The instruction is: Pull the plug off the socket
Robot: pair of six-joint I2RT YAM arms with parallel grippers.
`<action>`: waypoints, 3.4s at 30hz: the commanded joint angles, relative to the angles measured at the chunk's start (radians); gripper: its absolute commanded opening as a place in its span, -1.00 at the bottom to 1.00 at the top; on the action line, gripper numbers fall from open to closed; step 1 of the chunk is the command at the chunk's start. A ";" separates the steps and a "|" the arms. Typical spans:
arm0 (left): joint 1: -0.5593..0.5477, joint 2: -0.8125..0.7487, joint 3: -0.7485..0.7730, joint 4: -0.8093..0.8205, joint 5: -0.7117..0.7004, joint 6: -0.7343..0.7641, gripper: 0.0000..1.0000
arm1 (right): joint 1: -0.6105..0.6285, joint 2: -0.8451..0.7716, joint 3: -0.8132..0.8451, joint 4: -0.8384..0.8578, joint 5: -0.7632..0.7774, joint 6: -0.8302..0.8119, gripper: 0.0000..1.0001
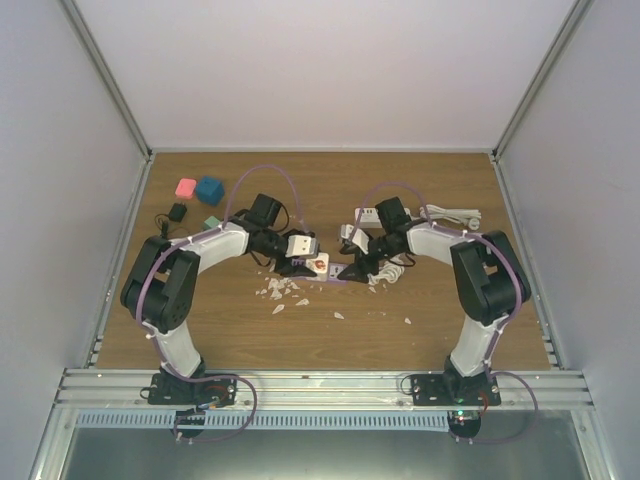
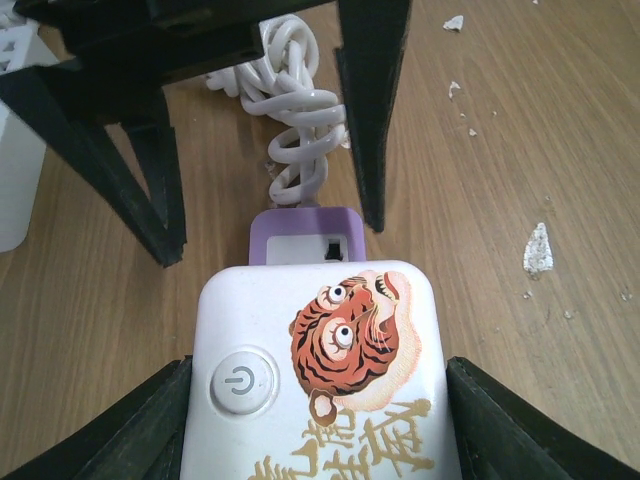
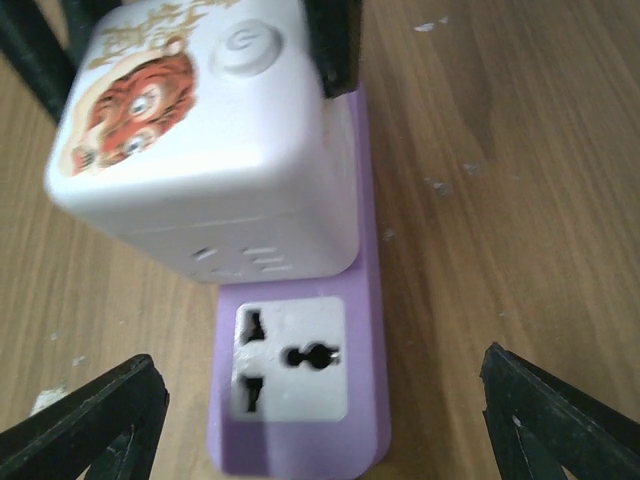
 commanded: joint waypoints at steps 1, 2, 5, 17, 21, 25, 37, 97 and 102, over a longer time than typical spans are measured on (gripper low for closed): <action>0.006 -0.028 -0.058 -0.085 -0.005 0.032 -0.29 | 0.012 -0.096 -0.078 0.090 -0.014 0.058 0.75; 0.006 -0.032 -0.067 -0.082 -0.008 0.032 -0.29 | 0.013 -0.114 -0.095 0.114 -0.020 0.090 0.76; 0.006 -0.045 -0.085 -0.073 -0.012 0.026 -0.29 | 0.021 -0.177 -0.153 0.218 -0.063 0.195 0.80; 0.008 -0.050 -0.100 -0.080 -0.017 0.026 -0.29 | 0.055 -0.093 -0.284 0.575 0.007 0.315 0.82; 0.011 -0.061 -0.114 -0.085 -0.015 0.024 -0.29 | 0.072 -0.069 -0.297 0.586 -0.010 0.256 0.82; 0.019 -0.074 -0.130 -0.088 -0.022 0.025 -0.30 | 0.081 -0.045 -0.318 0.620 -0.005 0.196 0.81; 0.057 -0.084 -0.133 -0.101 0.025 0.041 -0.29 | 0.167 0.017 -0.338 0.721 0.107 0.171 0.49; 0.091 -0.160 -0.105 -0.060 0.148 0.003 -0.39 | 0.168 0.139 -0.226 0.642 0.192 0.208 -0.75; 0.086 -0.167 -0.129 -0.084 0.116 0.070 -0.39 | 0.169 0.140 -0.224 0.640 0.192 0.208 -0.75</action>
